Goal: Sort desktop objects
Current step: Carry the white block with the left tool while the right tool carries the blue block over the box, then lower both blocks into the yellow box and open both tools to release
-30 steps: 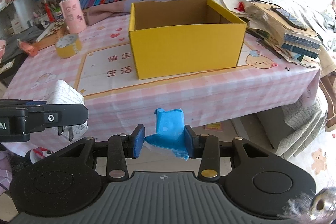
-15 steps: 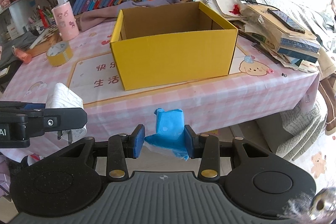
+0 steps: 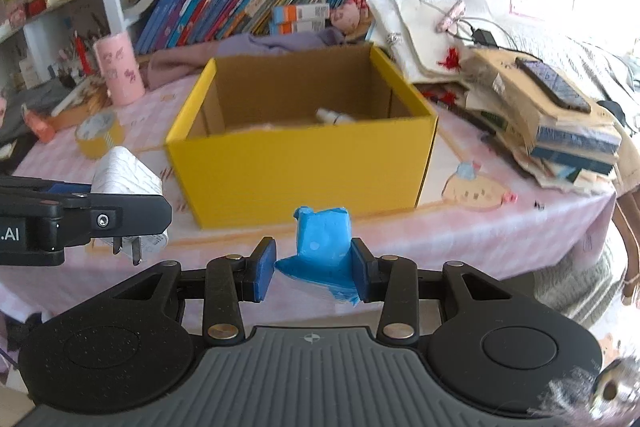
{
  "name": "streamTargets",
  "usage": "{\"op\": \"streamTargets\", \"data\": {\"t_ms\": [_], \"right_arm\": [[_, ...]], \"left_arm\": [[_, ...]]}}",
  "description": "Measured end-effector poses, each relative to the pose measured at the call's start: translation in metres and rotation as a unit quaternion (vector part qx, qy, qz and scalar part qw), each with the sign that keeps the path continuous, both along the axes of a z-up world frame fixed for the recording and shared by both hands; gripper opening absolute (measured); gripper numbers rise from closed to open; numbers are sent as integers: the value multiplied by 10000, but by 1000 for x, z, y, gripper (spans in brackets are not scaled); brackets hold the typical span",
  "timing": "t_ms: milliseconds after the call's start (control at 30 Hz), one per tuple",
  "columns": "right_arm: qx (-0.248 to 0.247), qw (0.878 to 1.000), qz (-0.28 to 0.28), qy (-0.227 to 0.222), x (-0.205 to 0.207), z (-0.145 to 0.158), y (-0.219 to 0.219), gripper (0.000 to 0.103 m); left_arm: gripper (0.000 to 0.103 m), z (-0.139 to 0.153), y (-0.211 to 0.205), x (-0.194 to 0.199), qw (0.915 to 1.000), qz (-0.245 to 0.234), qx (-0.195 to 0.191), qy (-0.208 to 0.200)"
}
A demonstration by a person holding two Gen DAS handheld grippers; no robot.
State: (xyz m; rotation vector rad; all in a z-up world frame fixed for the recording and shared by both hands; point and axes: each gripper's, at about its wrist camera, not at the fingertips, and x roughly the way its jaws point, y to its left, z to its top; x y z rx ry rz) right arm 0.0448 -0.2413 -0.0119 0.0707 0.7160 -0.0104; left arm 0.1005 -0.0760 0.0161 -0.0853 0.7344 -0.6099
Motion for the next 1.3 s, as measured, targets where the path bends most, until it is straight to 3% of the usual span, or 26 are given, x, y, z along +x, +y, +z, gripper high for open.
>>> {"op": "streamTargets", "data": {"t_ms": [300,633,1000,1300], "right_arm": [[-80,9966,463,-672,53,30,-45,37],[-79,9921,961,-806,120,28,-73,37],[-382,9827,1797,-225,178,-9,-57,37],[-524,9747,2157,256,205,-30,-51,37]], "left_arm": [[55,22,-35,41,9973,489,-62,-540],[55,11,-56,85,9909,1014,473,-742],[55,-29,-75,111,9823,1012,1510,-463],[55,-44,-81,123,9791,953,1784,-225]]}}
